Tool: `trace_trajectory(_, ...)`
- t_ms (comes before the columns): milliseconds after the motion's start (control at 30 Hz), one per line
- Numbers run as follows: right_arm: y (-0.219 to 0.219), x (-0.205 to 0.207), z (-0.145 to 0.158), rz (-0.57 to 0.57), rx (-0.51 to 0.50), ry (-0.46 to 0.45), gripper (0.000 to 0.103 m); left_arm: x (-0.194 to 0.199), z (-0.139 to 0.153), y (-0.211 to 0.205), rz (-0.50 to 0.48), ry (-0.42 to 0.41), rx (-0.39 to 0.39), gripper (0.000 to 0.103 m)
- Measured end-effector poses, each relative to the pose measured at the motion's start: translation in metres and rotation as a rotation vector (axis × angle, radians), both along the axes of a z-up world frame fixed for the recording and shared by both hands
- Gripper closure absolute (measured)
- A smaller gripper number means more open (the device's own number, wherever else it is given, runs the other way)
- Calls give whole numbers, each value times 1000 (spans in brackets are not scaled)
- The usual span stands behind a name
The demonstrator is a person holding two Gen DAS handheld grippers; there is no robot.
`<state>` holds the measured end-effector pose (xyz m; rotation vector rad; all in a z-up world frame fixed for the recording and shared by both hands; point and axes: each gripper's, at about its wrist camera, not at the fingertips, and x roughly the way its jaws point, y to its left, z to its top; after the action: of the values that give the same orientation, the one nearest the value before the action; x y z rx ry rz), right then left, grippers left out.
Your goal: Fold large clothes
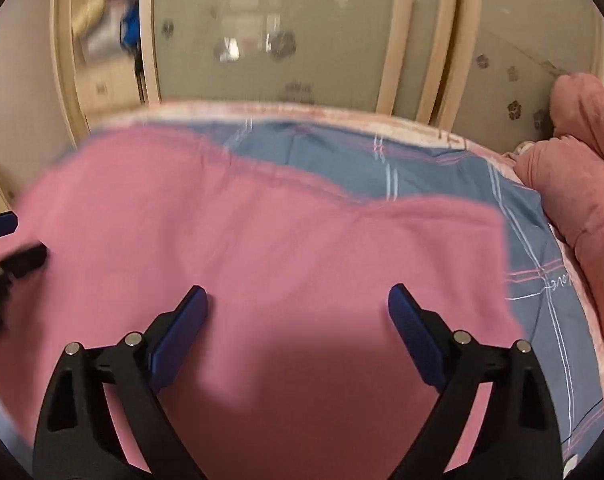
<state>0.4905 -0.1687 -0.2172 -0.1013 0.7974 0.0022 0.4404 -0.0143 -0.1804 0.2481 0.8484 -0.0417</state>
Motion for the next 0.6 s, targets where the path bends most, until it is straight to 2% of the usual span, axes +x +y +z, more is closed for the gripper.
trace_trajectory(33, -14, 12, -11, -64, -2, 26, 10, 8, -9, 6, 25, 23, -19, 22)
trace_trajectory(100, -57, 27, -26, -199, 5, 55, 10, 23, -16, 36, 99, 61, -114, 19)
trace_trajectory(133, -79, 34, -32, -253, 21, 77, 10, 30, -18, 51, 140, 65, -126, 19)
trace_trajectory(233, -158, 43, -59, -405, 192, 156, 10, 37, -26, 93, 233, 57, -104, 17)
trace_trajectory(333, -200, 27, -72, -485, 375, 147, 7, 30, -32, 122, 268, 63, -155, 18)
trace_trajectory(433, -189, -12, -45, -463, 396, 11, 8, 8, -16, 116, 263, -33, -128, 26)
trace_trajectory(500, -156, -56, -15, -381, 402, -109, 8, -17, -1, 100, 215, -128, -174, 24)
trace_trajectory(533, -135, -74, -4, -334, 382, -141, 7, -32, 6, 90, 190, -163, -208, 21)
trace_trajectory(600, -80, -109, 5, -236, 287, -136, 7, -60, 14, 72, 160, -200, -287, 18)
